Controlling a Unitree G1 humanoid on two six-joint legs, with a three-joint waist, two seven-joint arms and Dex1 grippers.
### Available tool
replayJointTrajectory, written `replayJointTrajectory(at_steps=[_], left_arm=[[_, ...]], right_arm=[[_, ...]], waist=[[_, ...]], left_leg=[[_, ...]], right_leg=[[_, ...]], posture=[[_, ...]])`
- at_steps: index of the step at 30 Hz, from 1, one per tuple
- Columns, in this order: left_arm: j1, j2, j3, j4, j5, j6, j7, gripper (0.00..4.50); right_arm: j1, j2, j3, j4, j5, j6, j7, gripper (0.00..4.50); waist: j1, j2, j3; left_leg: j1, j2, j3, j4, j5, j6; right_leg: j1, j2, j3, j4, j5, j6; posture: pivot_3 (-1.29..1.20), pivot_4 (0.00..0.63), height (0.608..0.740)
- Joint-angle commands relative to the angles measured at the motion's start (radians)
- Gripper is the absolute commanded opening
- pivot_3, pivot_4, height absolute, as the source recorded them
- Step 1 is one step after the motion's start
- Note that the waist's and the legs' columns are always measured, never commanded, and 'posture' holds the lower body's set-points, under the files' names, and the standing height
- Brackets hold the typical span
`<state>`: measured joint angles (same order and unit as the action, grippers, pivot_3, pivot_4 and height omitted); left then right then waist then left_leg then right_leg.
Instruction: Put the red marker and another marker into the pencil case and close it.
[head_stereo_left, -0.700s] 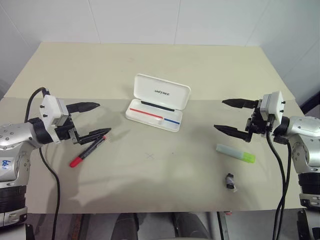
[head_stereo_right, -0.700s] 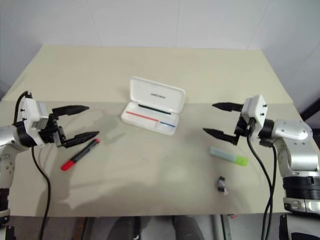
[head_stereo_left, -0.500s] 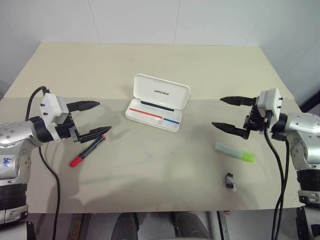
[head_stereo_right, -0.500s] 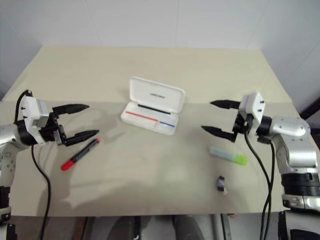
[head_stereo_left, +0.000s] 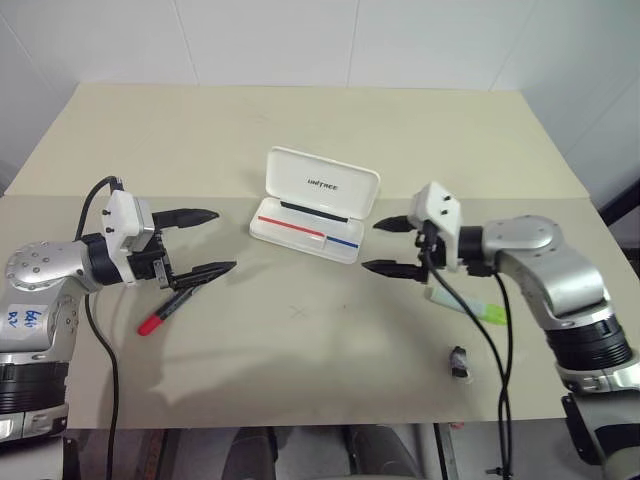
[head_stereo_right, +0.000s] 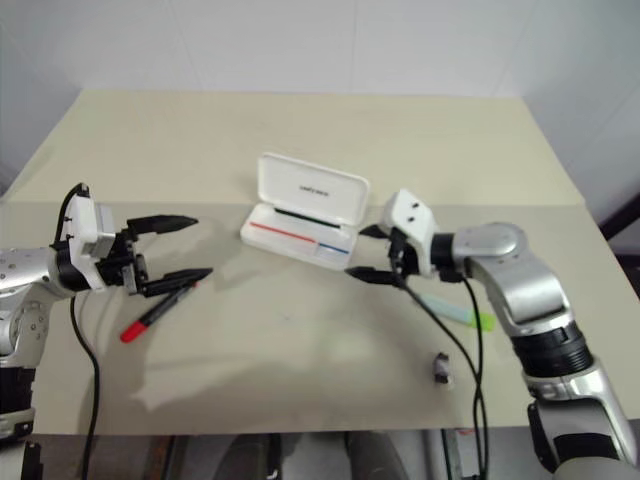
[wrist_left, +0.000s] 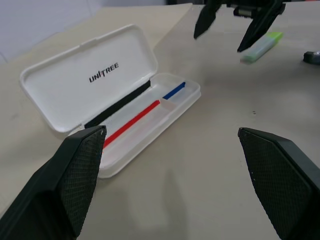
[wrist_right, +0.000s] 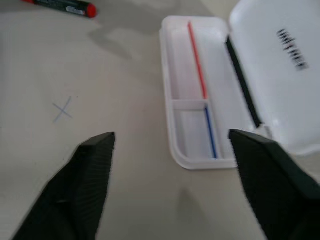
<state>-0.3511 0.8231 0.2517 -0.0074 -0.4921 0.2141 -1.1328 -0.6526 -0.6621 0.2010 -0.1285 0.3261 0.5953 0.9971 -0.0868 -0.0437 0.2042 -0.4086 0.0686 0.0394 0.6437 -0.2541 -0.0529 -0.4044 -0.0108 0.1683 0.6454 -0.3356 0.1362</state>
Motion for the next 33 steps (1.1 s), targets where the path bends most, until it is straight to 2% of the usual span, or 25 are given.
replayJointTrajectory(at_steps=[1, 2, 9, 21, 27, 30, 33], left_arm=[[-0.012, 0.018, 0.028, -0.034, -0.026, 0.014, 0.004, 4.50], [-0.014, 0.019, 0.025, -0.029, -0.024, 0.012, -0.002, 4.50], [-0.011, 0.024, 0.024, -0.017, -0.003, -0.008, -0.008, 4.50], [0.034, 0.023, 0.044, -0.063, -0.009, -0.012, 0.019, 4.50], [0.048, 0.043, 0.062, -0.070, -0.028, 0.000, 0.001, 4.50], [0.062, 0.078, 0.071, -0.082, -0.074, 0.055, -0.051, 4.50], [0.078, 0.121, 0.085, -0.063, -0.076, 0.059, -0.101, 4.50]], right_arm=[[-0.047, 0.018, 0.026, -0.013, -0.022, 0.012, -0.002, 2.42], [-0.060, 0.029, 0.042, -0.004, -0.032, 0.017, -0.004, 2.14], [-0.164, 0.104, 0.126, 0.139, -0.121, 0.003, -0.006, 2.14], [-0.235, 0.163, 0.188, 0.436, -0.242, -0.154, 0.069, 2.14], [-0.278, 0.209, 0.221, 0.578, -0.330, -0.233, 0.060, 2.14], [-0.295, 0.220, 0.232, 0.612, -0.357, -0.280, 0.079, 1.57], [-0.301, 0.228, 0.225, 0.613, -0.359, -0.285, 0.099, 0.58]], waist=[[0.000, 0.000, 0.000], [0.000, 0.000, 0.000], [-0.002, 0.000, 0.000], [-0.012, 0.000, 0.000], [-0.028, -0.001, 0.000], [-0.033, -0.001, -0.001], [-0.040, -0.001, -0.001]], left_leg=[[-0.001, 0.000, 0.000, 0.000, 0.000, 0.000], [-0.001, 0.000, 0.000, 0.000, 0.000, 0.000], [-0.002, 0.000, 0.001, 0.002, 0.000, 0.000], [-0.002, 0.000, 0.001, 0.002, 0.000, 0.000], [-0.001, 0.000, 0.001, 0.003, 0.001, -0.001], [0.000, 0.000, 0.001, 0.003, 0.001, -0.001], [0.001, 0.000, 0.000, 0.003, 0.001, -0.001]], right_leg=[[-0.001, 0.000, 0.000, 0.001, 0.000, 0.000], [-0.002, 0.000, 0.000, 0.001, 0.000, 0.000], [-0.004, 0.000, 0.000, 0.005, 0.000, 0.000], [-0.005, 0.000, 0.000, 0.007, -0.001, -0.001], [-0.005, 0.000, 0.000, 0.009, -0.001, -0.001], [-0.004, 0.000, 0.000, 0.010, -0.001, -0.001], [-0.003, 0.000, 0.000, 0.011, -0.001, -0.001]], posture=[[0.00, 0.150, 0.740], [0.00, 0.150, 0.740], [0.00, 0.150, 0.740], [0.00, 0.150, 0.740], [0.00, 0.150, 0.740], [0.00, 0.150, 0.740], [0.00, 0.150, 0.740]])
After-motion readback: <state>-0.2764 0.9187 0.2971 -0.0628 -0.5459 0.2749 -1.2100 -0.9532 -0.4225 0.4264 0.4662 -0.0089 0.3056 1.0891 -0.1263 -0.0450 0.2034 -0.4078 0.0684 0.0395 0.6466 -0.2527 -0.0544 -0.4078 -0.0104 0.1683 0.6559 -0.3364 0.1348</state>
